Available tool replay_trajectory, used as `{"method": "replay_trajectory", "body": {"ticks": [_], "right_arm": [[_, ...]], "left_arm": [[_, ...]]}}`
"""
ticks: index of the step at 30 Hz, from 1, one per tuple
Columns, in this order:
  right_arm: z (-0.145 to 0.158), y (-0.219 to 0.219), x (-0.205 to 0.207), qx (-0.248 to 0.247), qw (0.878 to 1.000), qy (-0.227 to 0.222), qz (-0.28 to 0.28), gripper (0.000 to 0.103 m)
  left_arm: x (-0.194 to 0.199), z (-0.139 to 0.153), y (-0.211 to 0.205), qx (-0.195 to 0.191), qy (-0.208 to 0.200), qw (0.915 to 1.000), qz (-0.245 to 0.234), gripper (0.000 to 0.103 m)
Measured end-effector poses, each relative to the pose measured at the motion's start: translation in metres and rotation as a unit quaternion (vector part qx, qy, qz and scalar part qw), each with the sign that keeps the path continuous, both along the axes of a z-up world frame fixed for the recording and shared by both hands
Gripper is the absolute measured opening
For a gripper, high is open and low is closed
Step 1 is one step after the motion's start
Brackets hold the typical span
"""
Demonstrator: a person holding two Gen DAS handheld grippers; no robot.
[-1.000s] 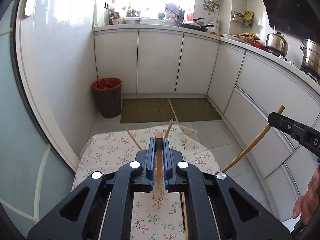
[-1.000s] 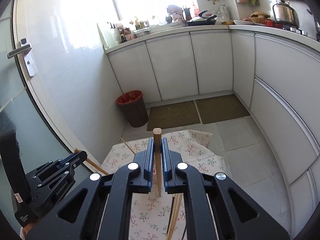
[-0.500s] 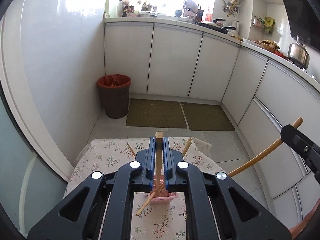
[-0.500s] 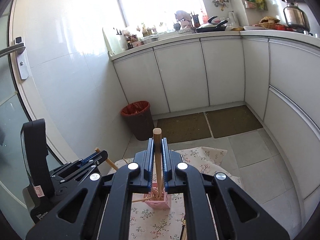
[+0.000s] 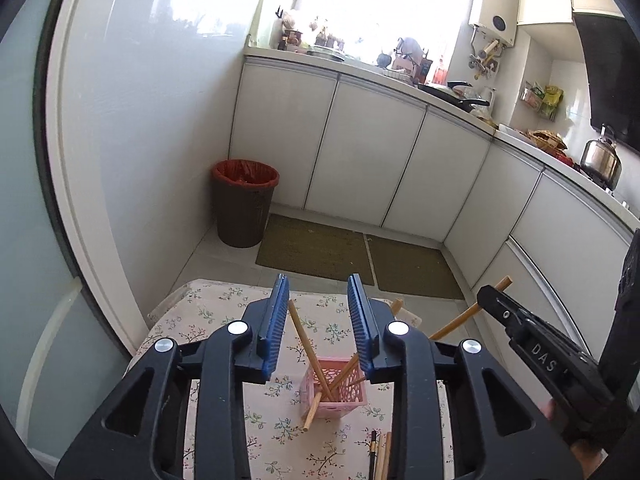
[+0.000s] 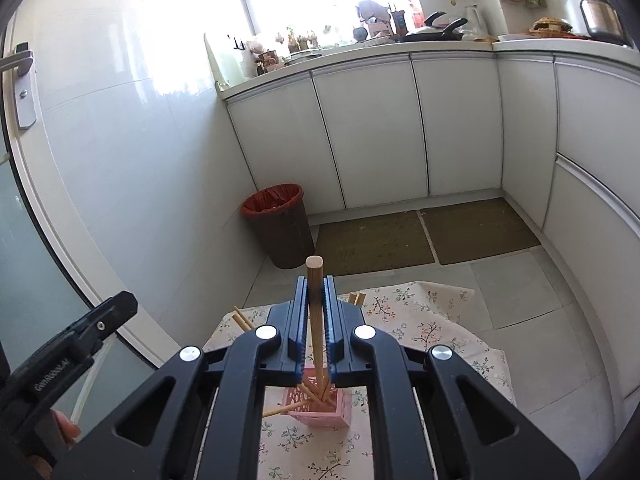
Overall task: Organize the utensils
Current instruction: 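Lower the chopsticks into the pink basket and open the left then right tool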
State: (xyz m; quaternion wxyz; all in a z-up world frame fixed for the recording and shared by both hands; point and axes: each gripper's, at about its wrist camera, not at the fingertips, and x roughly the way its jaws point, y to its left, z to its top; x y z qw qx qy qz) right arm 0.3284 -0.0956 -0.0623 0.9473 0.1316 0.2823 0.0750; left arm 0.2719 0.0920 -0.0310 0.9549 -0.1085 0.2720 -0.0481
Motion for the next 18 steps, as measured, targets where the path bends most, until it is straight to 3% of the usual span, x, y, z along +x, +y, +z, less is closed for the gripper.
{"method": "replay_trajectory", "body": {"ticks": [4,7,8,12,15,18], "right_arm": [[-0.017,0.010,0.009,0.003,1.000,0.010,0.007,0.008],[-0.028,0.019,0.013,0.002,1.000,0.011,0.018,0.011],[-0.029,0.022,0.013,-0.002,1.000,0.012,0.016,0.014],[-0.023,0.022,0.004,-0.003,1.000,-0.004,-0.003,0.043],[-0.011,0.019,-0.006,-0.018,1.000,-0.016,-0.019,0.047],[-0.002,0.014,-0.016,-0.028,0.999,-0.022,-0.036,0.053]], "left_arm": [[0.004,-0.012,0.008,0.001,0.014,0.9998,0.013,0.034],[0.006,-0.020,0.010,0.026,0.020,0.9990,0.030,0.037],[0.006,-0.022,0.011,0.031,0.020,0.9987,0.035,0.038],[0.000,-0.022,0.015,0.042,0.015,0.9979,0.047,0.049],[-0.011,-0.016,0.015,0.051,-0.002,0.9973,0.053,0.061],[-0.019,-0.010,0.011,0.055,-0.008,0.9973,0.049,0.062]]}}
